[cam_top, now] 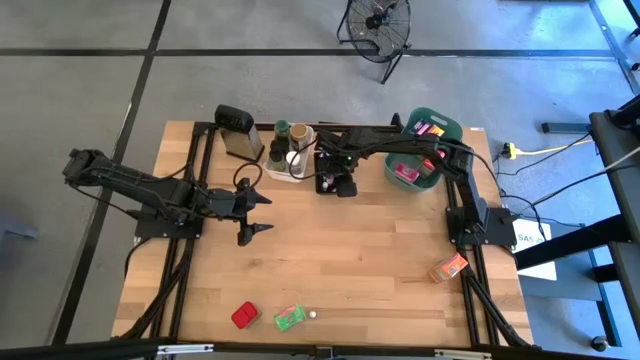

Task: Pick & Place Kitchen Items
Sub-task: Put the orange cereal box into the green bin

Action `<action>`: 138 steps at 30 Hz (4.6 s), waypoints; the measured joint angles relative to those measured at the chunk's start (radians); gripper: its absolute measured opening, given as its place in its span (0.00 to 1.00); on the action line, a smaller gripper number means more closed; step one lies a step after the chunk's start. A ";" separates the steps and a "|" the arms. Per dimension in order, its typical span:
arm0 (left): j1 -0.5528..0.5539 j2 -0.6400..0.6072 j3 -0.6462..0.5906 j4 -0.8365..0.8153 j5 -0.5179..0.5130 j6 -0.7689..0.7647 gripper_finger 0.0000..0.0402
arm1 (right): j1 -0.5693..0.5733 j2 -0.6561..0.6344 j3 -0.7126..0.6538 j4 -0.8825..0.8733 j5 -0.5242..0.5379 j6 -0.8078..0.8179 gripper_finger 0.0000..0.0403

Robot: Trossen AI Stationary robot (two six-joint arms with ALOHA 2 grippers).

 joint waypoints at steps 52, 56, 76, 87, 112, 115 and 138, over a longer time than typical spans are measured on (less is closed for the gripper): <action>0.000 0.000 -0.001 0.173 0.000 0.081 0.87 | 0.808 0.000 0.436 -0.467 0.378 0.750 0.40; 0.006 0.000 -0.001 0.197 -0.002 0.172 0.87 | 0.832 0.000 0.436 -0.467 0.407 0.807 0.40; -0.010 0.000 -0.001 0.198 0.026 0.200 0.87 | 0.891 0.000 0.436 -0.497 0.414 0.937 0.40; -0.010 0.000 -0.001 0.166 0.026 0.193 0.87 | 0.924 0.001 0.415 -0.566 0.358 0.975 0.40; -0.098 0.000 0.000 0.123 0.023 0.289 0.87 | 0.908 0.006 0.415 -0.044 0.201 0.864 0.40; -0.134 0.000 0.000 0.123 0.017 0.337 0.87 | 0.909 0.006 0.415 -0.046 0.201 0.861 0.40; -0.220 0.087 0.000 0.206 -0.061 0.420 0.87 | 0.903 -0.016 0.415 -0.395 0.149 0.970 0.66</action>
